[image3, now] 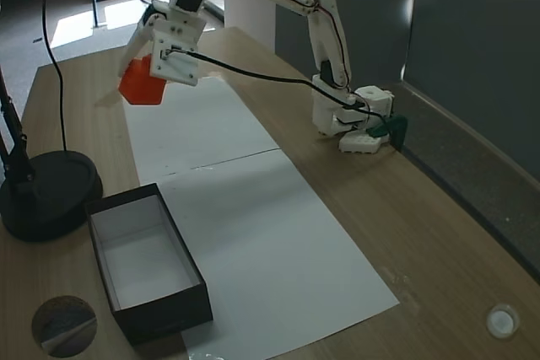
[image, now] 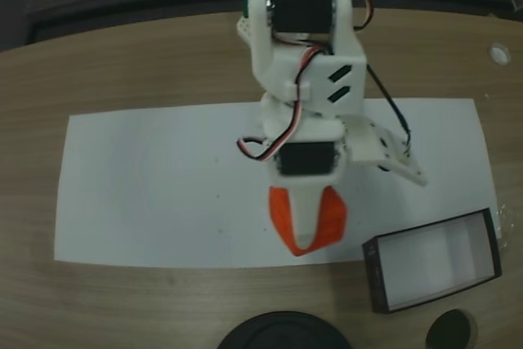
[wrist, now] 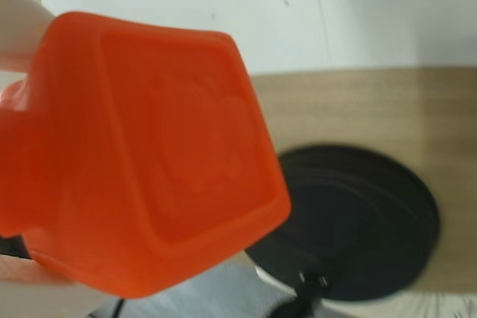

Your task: Grab a orange square and put it in the box.

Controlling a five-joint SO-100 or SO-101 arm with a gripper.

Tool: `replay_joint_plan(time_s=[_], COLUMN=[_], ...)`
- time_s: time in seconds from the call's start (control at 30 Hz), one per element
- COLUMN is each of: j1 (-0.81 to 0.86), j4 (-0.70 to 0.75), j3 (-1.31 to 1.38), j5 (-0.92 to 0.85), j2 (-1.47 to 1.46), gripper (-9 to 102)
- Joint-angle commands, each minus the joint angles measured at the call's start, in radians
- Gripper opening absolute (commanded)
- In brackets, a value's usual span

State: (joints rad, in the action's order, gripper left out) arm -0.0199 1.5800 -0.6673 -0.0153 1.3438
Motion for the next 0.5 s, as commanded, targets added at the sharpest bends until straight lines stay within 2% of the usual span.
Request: replay_joint_plan(time_s=[0.0,0.23,0.47], j1=[-0.137,-0.390,-0.411], j4=[0.008,-0.037,-0.057], j3=[0.210,0.212,0.221], j5=[-0.002,-0.003,-0.005], j2=[0.015,-0.040,-0.189], gripper=[9,9,9])
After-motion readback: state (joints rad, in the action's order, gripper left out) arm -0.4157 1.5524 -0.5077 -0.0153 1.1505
